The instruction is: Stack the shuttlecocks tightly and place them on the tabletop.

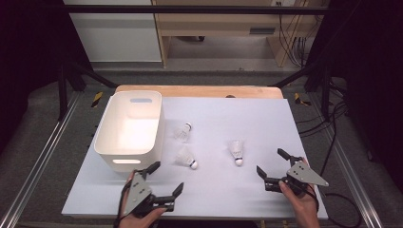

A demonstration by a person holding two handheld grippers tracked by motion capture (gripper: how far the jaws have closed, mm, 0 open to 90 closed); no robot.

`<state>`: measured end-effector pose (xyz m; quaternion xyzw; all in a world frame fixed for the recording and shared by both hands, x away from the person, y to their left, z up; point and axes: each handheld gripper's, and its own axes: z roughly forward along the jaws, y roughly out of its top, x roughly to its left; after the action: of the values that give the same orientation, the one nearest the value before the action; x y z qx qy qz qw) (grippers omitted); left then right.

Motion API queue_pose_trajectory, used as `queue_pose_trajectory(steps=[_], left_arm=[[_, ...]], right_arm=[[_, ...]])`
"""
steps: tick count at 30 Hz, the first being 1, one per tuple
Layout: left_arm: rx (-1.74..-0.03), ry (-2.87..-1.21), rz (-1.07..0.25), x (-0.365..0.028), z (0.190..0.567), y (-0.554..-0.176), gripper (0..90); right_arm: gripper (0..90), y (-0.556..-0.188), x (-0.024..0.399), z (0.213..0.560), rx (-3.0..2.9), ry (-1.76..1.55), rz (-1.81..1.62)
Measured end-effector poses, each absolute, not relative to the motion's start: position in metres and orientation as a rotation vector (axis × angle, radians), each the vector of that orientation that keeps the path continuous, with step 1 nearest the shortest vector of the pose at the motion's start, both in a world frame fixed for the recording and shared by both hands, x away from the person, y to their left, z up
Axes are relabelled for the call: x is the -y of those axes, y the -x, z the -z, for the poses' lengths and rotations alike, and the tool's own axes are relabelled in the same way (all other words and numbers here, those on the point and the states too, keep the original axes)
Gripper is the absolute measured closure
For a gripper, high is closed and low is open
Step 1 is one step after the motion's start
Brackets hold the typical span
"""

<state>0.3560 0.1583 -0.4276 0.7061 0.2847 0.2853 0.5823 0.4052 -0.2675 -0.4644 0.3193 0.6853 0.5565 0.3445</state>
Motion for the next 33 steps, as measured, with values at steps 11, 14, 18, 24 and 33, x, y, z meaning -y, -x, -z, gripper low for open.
queue_pose_trajectory(steps=[11,14,18,24,33], left_arm=[[-0.713,-1.810,-0.697,-0.102,0.434,-0.401,7.3],[-0.799,-1.826,-0.727,-0.097,0.442,-0.416,8.2],[-0.889,-1.856,-0.756,-0.090,0.448,-0.438,9.8],[-1.005,-1.866,-0.760,-0.088,0.460,-0.455,14.1],[-1.037,-1.878,-0.762,-0.088,0.469,-0.463,18.0]], right_arm=[[4.1,-0.404,0.263,0.464,-1.791,-0.812,-1.468],[4.0,-0.404,0.264,0.464,-1.791,-0.818,-1.477],[4.0,-0.405,0.263,0.464,-1.801,-0.812,-1.477],[3.9,-0.406,0.257,0.464,-1.833,-0.788,-1.466],[4.0,-0.406,0.257,0.466,-1.844,-0.795,-1.460]])
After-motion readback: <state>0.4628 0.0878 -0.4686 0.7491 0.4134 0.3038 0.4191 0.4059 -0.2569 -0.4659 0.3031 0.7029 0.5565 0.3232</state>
